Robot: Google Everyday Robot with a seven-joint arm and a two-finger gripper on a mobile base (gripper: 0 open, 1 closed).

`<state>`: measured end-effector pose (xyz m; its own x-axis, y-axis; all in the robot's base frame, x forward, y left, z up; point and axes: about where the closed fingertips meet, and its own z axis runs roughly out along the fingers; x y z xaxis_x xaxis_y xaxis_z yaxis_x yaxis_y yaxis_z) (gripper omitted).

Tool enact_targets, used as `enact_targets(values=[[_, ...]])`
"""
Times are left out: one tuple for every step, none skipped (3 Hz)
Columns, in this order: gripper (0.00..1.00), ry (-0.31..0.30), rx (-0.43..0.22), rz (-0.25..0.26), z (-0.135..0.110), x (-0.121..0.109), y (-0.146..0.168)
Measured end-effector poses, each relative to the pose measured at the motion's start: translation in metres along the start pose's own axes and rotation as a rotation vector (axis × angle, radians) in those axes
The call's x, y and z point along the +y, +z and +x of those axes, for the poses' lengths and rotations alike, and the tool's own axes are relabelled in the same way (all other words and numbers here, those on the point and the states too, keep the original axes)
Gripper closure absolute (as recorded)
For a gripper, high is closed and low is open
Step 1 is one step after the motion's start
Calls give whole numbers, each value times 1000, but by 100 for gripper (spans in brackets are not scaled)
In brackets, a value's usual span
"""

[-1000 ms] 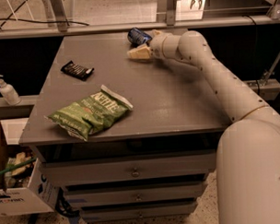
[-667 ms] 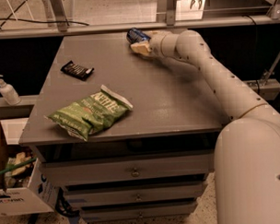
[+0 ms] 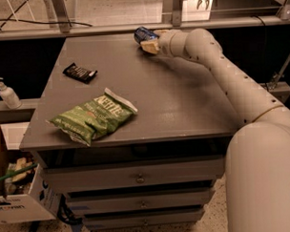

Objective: Move pepsi can near green jalapeno chip bag

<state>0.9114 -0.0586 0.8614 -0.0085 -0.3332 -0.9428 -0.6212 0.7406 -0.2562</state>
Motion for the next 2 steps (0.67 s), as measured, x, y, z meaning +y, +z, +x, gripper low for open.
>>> enact_targets(values=[[100,75,-6,-25,-13,-9,-30],[100,163,4,-109,-23,-2,-68]])
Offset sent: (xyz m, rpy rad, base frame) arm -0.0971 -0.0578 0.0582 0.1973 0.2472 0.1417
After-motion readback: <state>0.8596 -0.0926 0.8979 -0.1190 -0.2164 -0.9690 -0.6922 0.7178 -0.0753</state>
